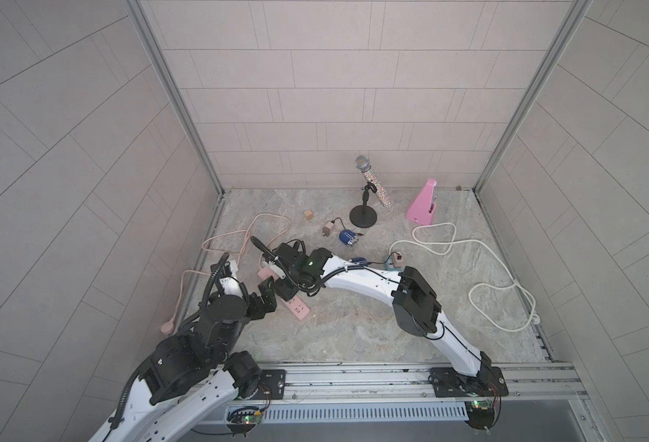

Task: Unplug the electric shaver
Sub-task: Pick up the socket from the center of the board.

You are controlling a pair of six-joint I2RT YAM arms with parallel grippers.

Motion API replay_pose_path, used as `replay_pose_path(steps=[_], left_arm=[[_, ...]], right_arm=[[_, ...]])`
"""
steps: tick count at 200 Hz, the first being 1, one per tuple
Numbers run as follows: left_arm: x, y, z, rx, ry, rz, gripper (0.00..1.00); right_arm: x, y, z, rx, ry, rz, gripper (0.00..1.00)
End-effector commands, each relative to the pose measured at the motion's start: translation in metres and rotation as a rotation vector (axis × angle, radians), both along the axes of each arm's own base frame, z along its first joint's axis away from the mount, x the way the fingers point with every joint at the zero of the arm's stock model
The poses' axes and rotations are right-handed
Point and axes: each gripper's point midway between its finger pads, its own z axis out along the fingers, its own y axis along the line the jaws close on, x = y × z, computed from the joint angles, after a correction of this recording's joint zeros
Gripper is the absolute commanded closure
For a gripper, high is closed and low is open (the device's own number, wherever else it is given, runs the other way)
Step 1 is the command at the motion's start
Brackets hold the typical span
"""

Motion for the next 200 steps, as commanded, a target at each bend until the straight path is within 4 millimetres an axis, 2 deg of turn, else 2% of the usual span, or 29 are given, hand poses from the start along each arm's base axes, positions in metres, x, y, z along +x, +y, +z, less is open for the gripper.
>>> replay_pose_path(steps=[1, 79, 111, 158, 200], left_arm=[[0.003, -0.001, -0.004, 0.019, 0.013, 0.006, 0.0], [0.004, -0.004, -0.009, 0.02, 0.024, -0.003, 0.0], [0.003, -0.004, -0.009, 0.022, 0.025, -0.006, 0.0], [0.003, -0.005, -0.012, 0.023, 0.031, -0.008, 0.0], [0.002, -0.004, -0.015, 0.015, 0.031, -0.005, 0.0]], right_arm=[[0.001, -0.004, -0.009, -0.044, 0.014, -0.016, 0.39], [0.005, 0.0, -0.018, -0.049, 0.037, -0.023, 0.4], [0.005, 0.002, -0.019, -0.049, 0.043, -0.02, 0.53], [0.006, -0.001, -0.018, -0.062, 0.034, -0.021, 0.61], [0.012, -0.019, -0.011, -0.081, 0.062, -0.042, 0.67]])
